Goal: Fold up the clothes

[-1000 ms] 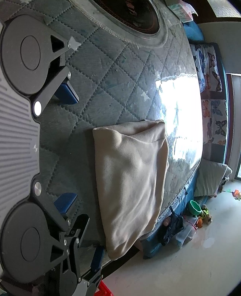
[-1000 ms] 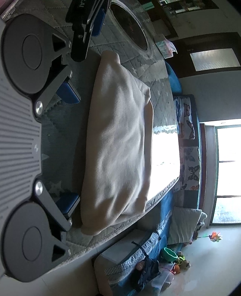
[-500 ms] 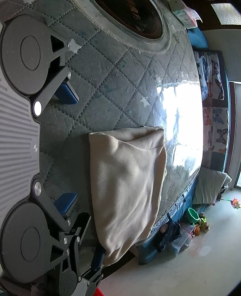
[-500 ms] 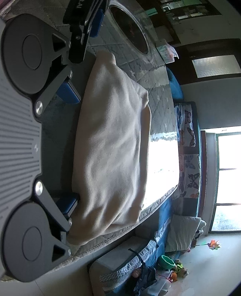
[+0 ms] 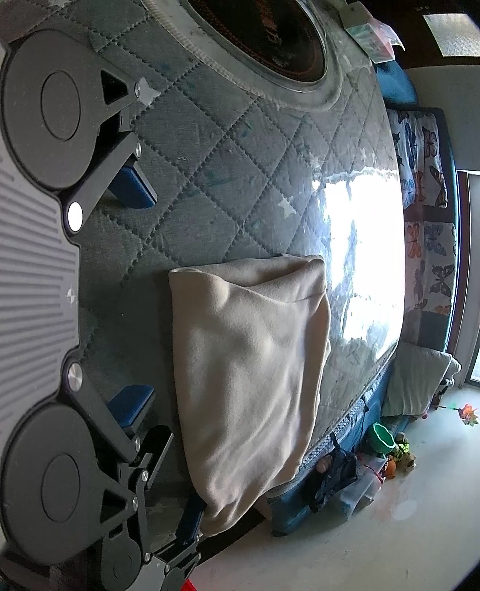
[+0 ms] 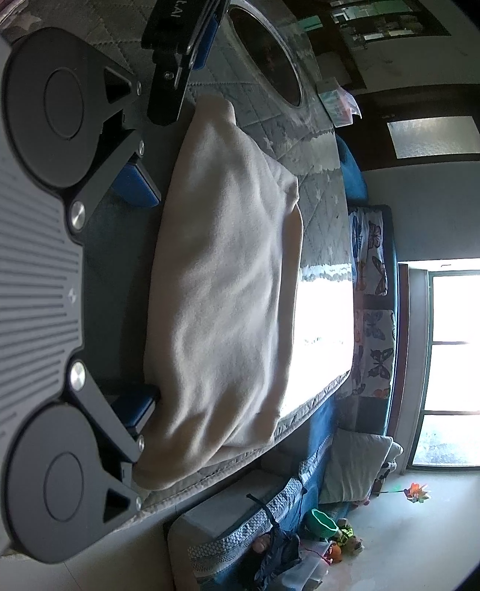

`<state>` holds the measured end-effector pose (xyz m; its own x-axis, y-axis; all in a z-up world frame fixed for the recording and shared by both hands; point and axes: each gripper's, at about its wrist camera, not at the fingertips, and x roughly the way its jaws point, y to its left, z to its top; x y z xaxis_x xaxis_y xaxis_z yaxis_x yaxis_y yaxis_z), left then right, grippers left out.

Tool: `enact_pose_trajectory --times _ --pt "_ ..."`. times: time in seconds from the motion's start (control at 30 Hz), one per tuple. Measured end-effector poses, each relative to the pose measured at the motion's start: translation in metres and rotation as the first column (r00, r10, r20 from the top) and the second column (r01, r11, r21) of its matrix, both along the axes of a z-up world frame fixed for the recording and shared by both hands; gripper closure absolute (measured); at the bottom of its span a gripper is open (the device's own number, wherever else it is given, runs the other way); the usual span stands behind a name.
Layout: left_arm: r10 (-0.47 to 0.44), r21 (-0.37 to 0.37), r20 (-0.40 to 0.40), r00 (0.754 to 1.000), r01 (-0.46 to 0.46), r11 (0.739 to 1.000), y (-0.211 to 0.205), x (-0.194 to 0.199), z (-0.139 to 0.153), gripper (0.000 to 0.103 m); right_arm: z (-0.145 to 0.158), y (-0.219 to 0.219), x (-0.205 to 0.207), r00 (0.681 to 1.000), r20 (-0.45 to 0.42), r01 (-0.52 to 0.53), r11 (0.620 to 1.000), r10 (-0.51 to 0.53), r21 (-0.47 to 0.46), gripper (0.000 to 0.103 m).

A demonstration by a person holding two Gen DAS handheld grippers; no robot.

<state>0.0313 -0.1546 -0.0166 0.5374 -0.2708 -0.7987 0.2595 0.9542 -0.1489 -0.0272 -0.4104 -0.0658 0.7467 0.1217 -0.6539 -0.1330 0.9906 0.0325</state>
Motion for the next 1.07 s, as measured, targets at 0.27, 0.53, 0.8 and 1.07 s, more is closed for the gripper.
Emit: enact_pose_trajectory --times 0.27,0.53,0.8,1.07 --pt "-0.01 0.001 0.0 1.0 0.01 1.0 0.001 -0.002 -0.001 0.0 0.005 0.001 -0.009 1.0 0.012 0.026 1.0 -0.026 0.016 0.0" --pt "-0.023 0.001 0.001 1.0 0.023 1.0 0.002 -0.007 0.0 0.0 0.007 0.004 -0.017 0.999 0.021 0.036 0.999 -0.036 0.034 0.0" --pt "-0.021 -0.003 0.002 1.0 0.021 1.0 0.003 -0.011 0.0 0.0 0.009 0.006 -0.023 0.999 0.029 0.029 0.999 -0.03 0.042 0.0" --pt "-0.024 -0.003 0.018 1.0 0.024 1.0 0.002 -0.015 0.002 0.0 0.011 0.005 -0.025 0.999 0.035 0.032 0.999 -0.034 0.041 0.0"
